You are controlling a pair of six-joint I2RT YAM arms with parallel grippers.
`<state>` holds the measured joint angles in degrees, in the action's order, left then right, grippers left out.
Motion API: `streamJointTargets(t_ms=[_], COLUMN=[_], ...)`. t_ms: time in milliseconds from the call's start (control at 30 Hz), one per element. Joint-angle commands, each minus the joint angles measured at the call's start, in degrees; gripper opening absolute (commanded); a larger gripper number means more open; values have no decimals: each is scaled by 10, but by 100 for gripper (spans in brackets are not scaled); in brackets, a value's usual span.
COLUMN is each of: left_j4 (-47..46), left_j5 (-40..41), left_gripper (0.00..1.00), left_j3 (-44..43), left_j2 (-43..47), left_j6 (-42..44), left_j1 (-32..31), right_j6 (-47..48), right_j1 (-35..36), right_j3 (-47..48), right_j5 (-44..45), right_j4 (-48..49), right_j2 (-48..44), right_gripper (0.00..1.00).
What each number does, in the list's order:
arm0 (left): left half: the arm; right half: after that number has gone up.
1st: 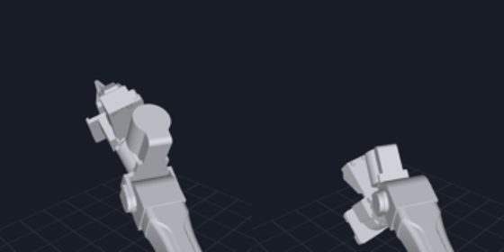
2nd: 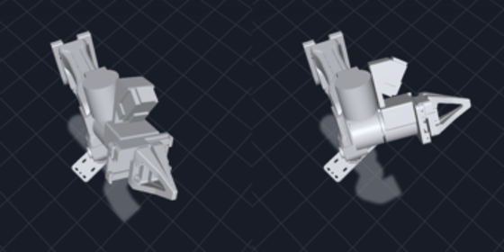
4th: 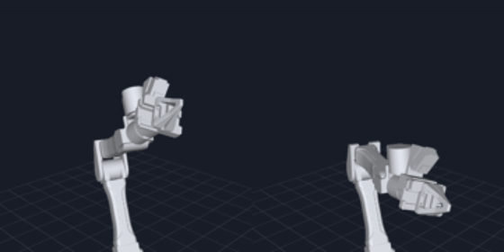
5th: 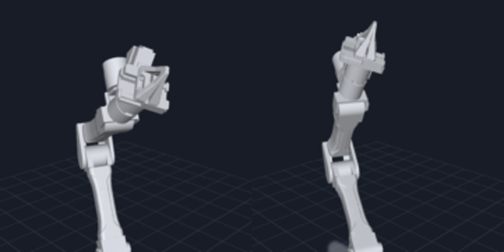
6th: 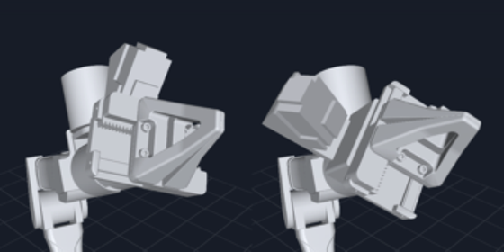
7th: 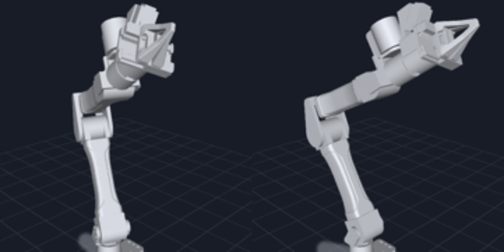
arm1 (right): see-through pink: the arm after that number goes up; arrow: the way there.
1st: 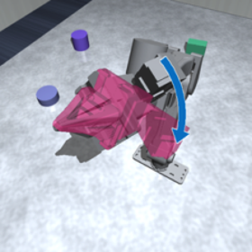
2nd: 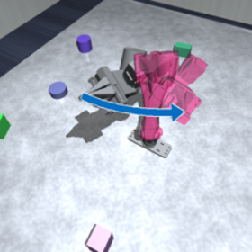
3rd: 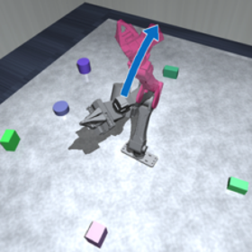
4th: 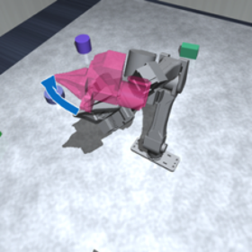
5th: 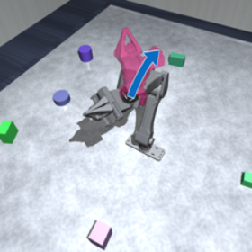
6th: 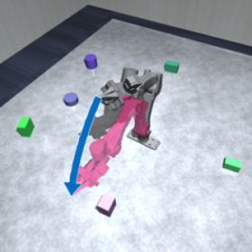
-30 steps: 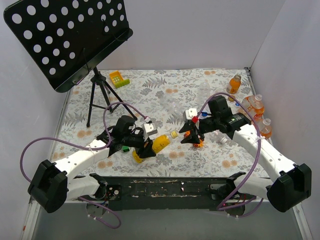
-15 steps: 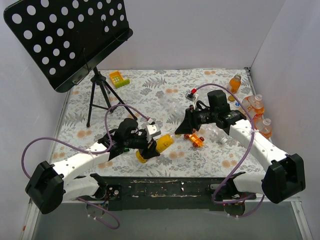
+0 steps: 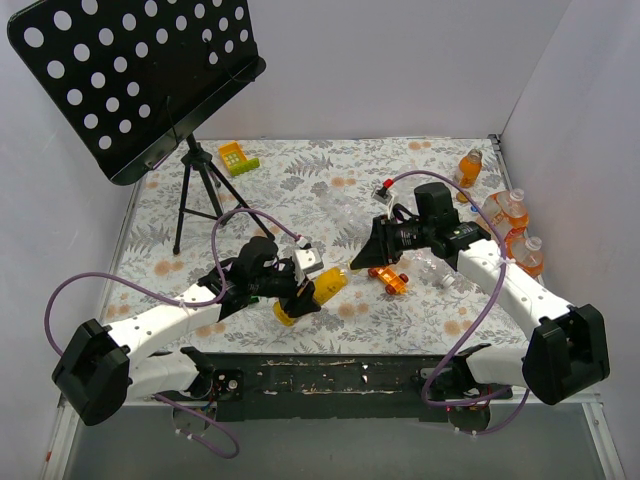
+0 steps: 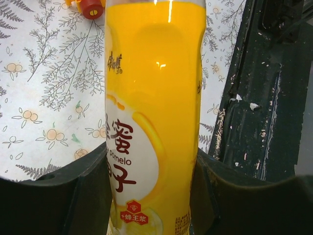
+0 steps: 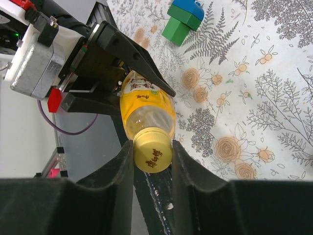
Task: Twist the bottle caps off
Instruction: Unscrew the bottle cap from the plastic bottle.
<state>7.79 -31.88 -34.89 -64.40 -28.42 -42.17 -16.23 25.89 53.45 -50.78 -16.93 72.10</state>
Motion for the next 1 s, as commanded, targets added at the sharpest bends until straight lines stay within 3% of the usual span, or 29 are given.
streamJointTargets(t_ms=[0, 167, 300, 367, 500, 600, 667, 833, 967], left_j4=[-39, -37, -37, -39, -46, -38, -20, 31, 49], left_j5=[9, 3, -36, -73, -179, -246, -283, -315, -303], left_gripper=[0, 0, 0, 0, 0, 0, 0, 0, 0], left_j3=[-16, -10, 2, 7, 11, 4, -4, -27, -29], left_j2=[13, 23, 42, 49, 56, 52, 41, 17, 23], left_j6=[-8, -6, -1, -1, -15, -17, -10, 21, 44], left_j1=[-2, -1, 1, 11, 46, 62, 67, 71, 73], right_j6=[-4, 28, 160, 369, 795, 998, 1059, 1054, 1075], right_j1=[3, 5, 8, 10, 21, 21, 22, 36, 36], right_j3=[8, 16, 40, 83, 220, 298, 293, 237, 236], right_j5=[-43, -69, -120, -156, -158, -125, -92, -1, 2], right_j4=[7, 7, -46, -136, -451, -579, -558, -393, -405], right_j2=[8, 7, 9, 18, 73, 103, 79, -5, -21], right_gripper=[27, 4, 1, 1, 1, 1, 1, 1, 1])
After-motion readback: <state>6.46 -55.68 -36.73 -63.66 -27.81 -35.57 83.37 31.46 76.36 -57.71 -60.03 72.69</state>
